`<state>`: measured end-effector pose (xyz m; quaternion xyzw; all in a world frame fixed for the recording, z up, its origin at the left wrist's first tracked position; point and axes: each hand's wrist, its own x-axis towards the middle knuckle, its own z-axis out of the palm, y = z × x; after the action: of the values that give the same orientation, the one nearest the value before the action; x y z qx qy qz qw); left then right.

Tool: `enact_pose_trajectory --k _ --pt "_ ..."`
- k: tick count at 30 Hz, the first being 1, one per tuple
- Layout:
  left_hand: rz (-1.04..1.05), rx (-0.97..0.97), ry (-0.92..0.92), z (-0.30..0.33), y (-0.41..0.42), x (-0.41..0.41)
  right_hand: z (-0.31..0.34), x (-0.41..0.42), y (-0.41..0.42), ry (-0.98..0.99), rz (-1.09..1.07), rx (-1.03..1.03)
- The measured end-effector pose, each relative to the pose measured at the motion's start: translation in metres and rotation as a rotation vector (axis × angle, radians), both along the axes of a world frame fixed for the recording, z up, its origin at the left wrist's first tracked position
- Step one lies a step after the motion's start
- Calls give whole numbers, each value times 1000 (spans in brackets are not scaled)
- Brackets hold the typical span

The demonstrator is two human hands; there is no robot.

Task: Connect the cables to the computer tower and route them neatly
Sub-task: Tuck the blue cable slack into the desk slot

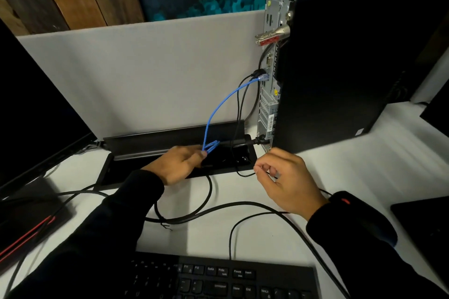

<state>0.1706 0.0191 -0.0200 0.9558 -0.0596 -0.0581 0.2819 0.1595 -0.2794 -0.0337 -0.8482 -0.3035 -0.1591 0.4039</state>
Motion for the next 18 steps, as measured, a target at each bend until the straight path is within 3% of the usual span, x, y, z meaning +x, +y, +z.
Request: enact_pose_trajectory --k 4,8,14,18 --pt "0 -57 -151 -4 14 -2 -1 0 2 9 6 1" --pt "101 -325 -62 -8 31 -1 -4 -1 6 22 23 -4" --pt "2 129 -76 -3 -6 18 -8 -1 10 49 30 -16" --pt "118 228 -30 -14 -43 33 -9 -1 7 66 16 -17"
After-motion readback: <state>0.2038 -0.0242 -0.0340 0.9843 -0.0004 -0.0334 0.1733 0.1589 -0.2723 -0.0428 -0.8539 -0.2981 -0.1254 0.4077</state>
